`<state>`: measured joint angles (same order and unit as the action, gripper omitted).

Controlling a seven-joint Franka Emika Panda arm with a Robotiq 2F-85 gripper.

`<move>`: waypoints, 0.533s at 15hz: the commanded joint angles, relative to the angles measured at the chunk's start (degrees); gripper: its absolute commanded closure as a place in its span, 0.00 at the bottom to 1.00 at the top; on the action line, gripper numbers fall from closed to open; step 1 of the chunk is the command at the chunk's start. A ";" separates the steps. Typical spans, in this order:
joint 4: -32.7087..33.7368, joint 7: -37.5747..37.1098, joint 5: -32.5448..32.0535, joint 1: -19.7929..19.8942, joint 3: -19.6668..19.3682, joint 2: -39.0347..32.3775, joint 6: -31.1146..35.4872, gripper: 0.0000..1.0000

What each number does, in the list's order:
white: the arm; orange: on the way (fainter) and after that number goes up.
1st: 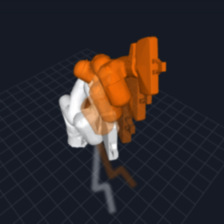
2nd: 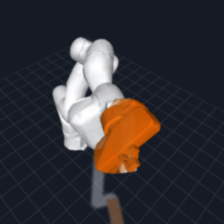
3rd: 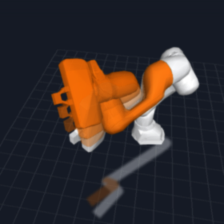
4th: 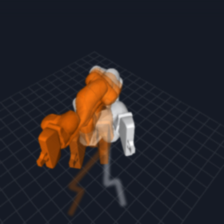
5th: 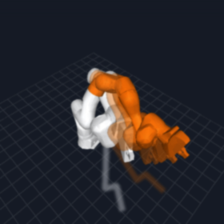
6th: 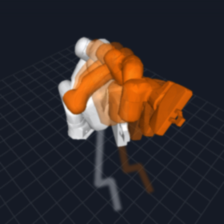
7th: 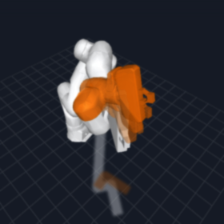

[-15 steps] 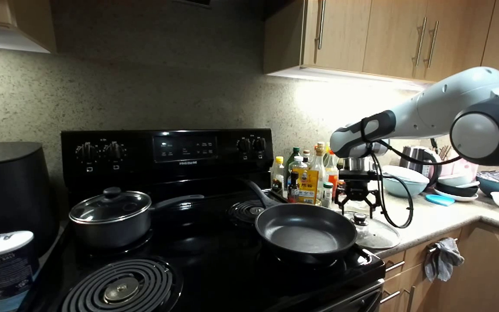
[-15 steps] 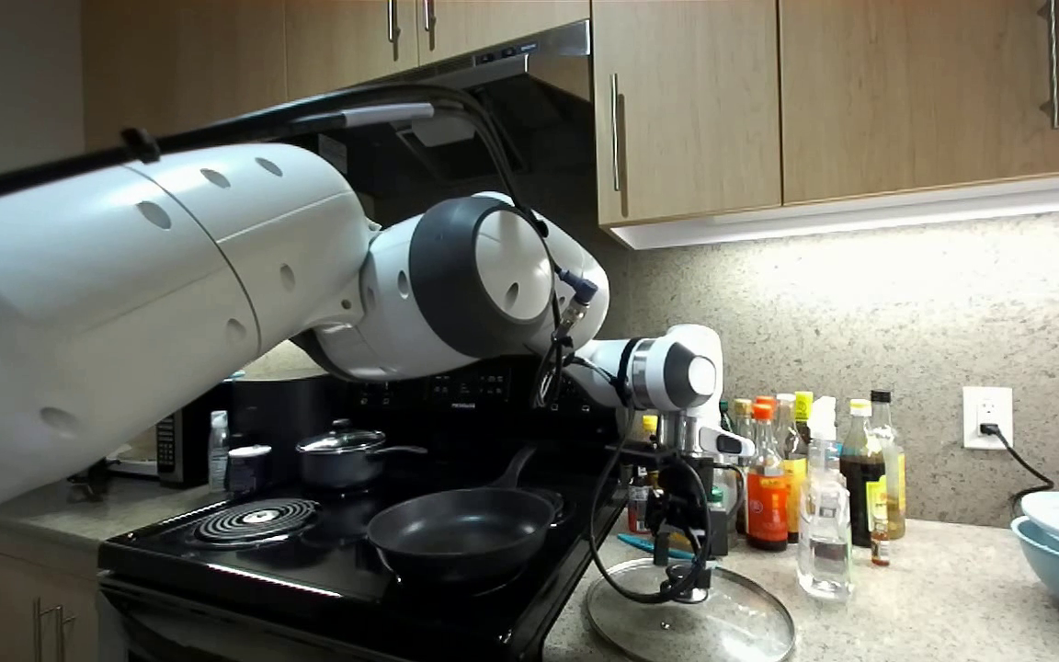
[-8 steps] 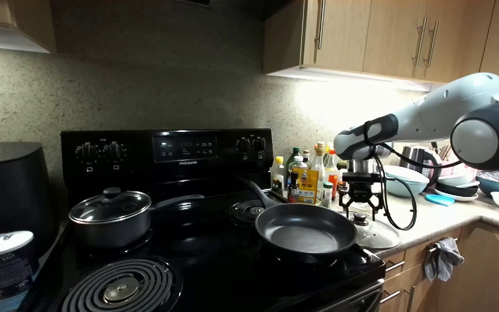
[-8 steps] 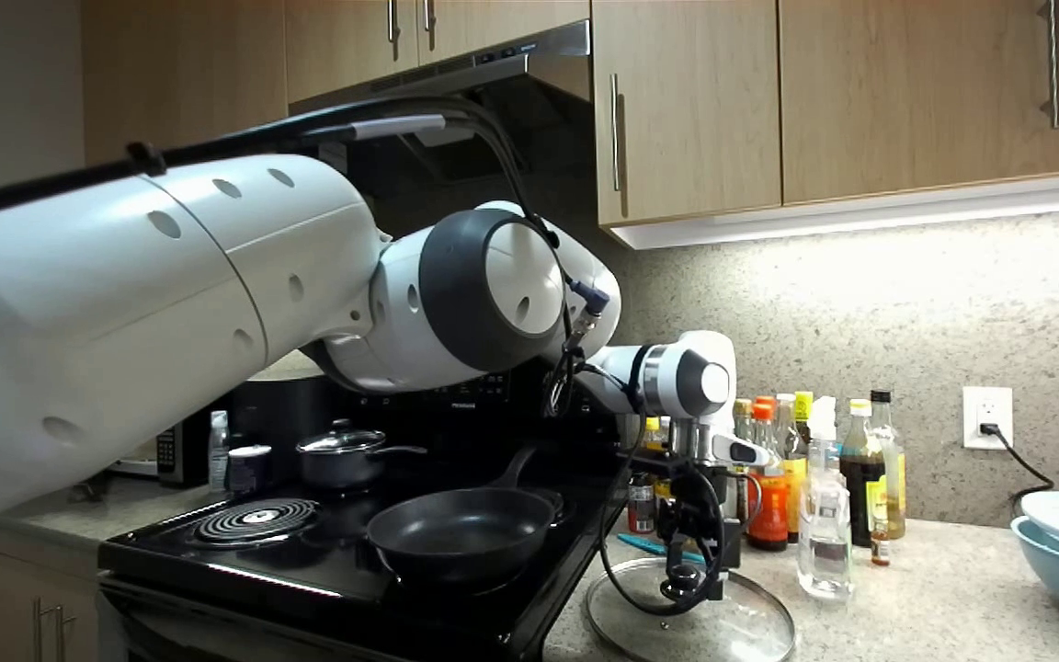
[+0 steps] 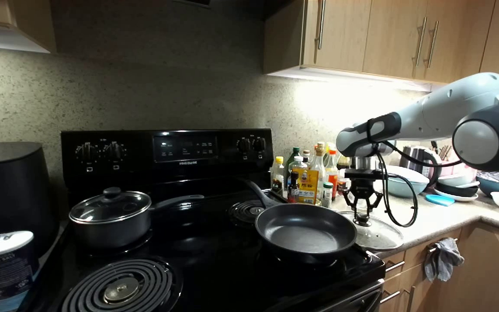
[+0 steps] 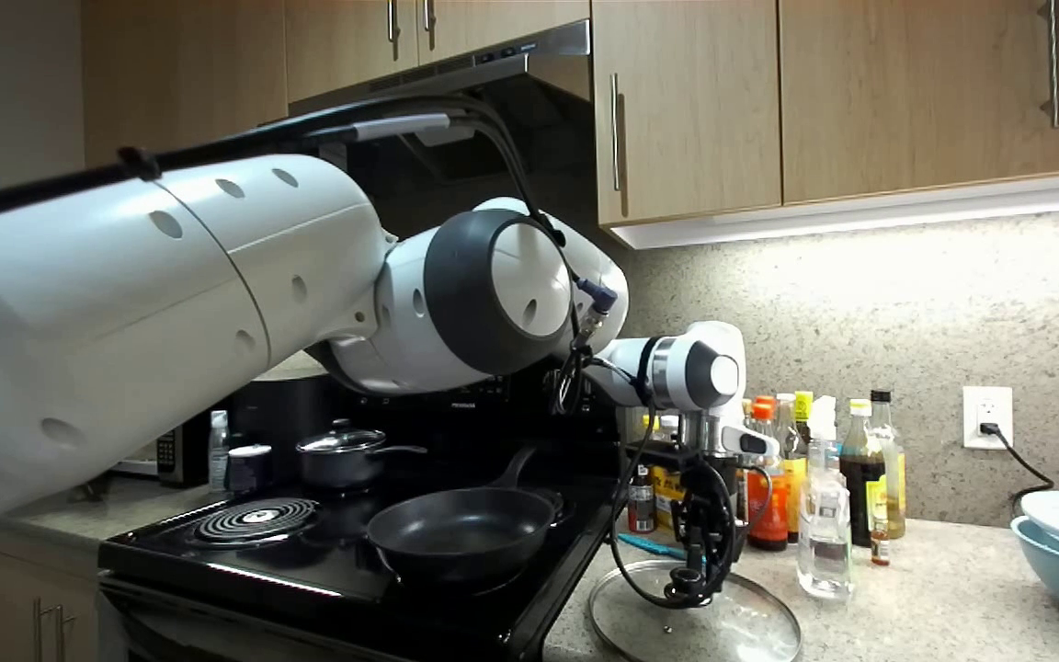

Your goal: Put the lid on the pan.

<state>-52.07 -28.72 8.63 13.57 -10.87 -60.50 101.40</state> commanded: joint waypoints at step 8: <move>-4.28 1.83 -1.18 -1.55 -0.27 2.90 2.64 0.14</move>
<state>-51.92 -28.56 8.43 13.18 -10.92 -60.54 101.95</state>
